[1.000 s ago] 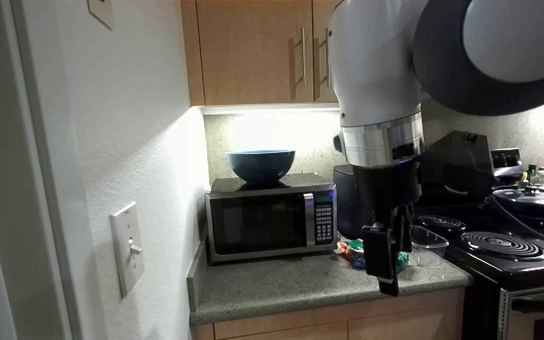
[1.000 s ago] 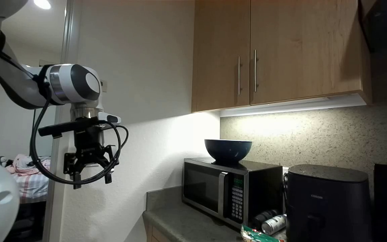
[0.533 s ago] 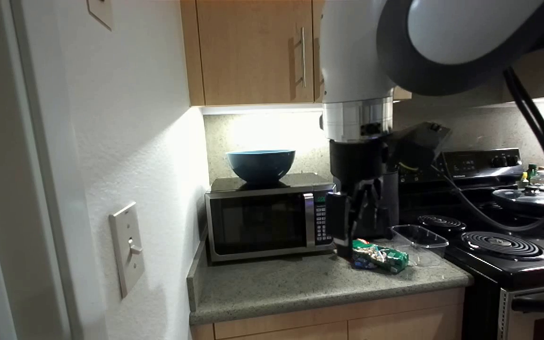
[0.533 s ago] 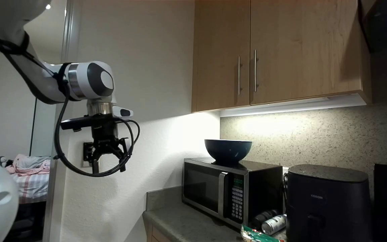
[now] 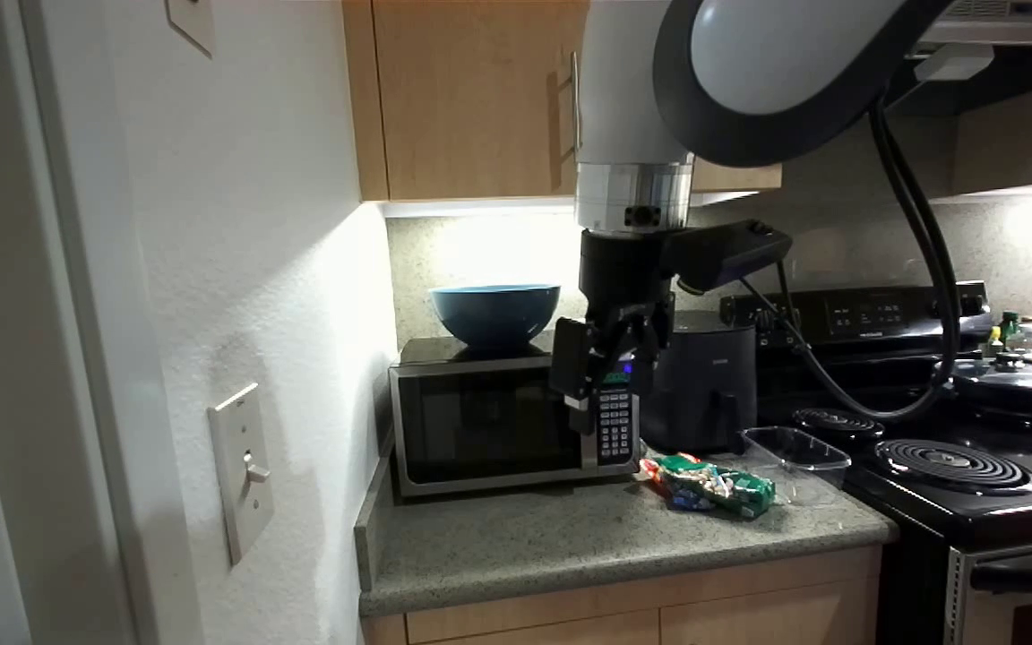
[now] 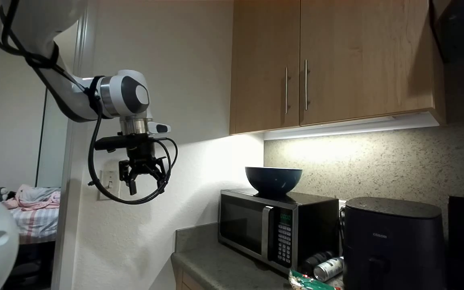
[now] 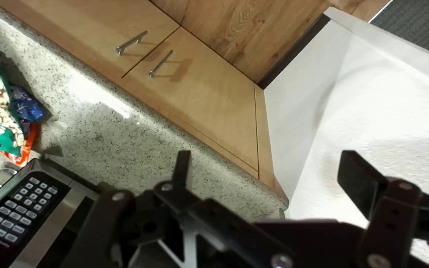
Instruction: Turn off the light
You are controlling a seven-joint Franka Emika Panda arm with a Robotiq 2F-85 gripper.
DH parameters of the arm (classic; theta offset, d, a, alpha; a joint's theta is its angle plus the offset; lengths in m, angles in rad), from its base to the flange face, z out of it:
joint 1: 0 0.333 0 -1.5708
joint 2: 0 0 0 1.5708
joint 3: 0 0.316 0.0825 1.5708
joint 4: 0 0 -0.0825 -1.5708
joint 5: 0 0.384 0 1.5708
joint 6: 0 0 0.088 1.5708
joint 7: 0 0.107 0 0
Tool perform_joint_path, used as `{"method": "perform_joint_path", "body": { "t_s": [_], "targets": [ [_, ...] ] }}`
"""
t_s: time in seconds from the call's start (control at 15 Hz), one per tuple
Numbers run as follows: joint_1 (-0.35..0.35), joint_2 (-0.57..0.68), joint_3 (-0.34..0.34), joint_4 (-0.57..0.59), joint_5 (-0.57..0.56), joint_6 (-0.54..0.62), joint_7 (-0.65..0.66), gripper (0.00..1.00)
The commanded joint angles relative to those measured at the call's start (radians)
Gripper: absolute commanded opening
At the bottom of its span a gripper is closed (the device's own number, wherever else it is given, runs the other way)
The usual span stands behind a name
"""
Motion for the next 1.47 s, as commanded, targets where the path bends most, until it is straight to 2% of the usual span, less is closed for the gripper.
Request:
{"method": "perform_joint_path", "body": {
  "t_s": [0.0,0.4,0.47,0.53,0.87,1.07,1.4],
  "targets": [
    [0.023,0.025,-0.021,0.019,0.022,0.031,-0.029,1.0],
    [0.056,0.177,-0.041,0.152,0.086,0.189,-0.093,1.0],
    [0.06,0.195,-0.042,0.169,0.089,0.183,-0.105,1.0],
    [0.051,0.145,-0.035,0.129,0.05,0.164,-0.046,1.0],
    [0.053,0.165,-0.037,0.143,0.05,0.166,-0.047,1.0],
    [0.071,0.257,-0.026,0.223,0.055,0.186,-0.092,1.0],
    [0.12,0.406,-0.01,0.389,0.051,0.155,-0.167,1.0]
  ]
}}
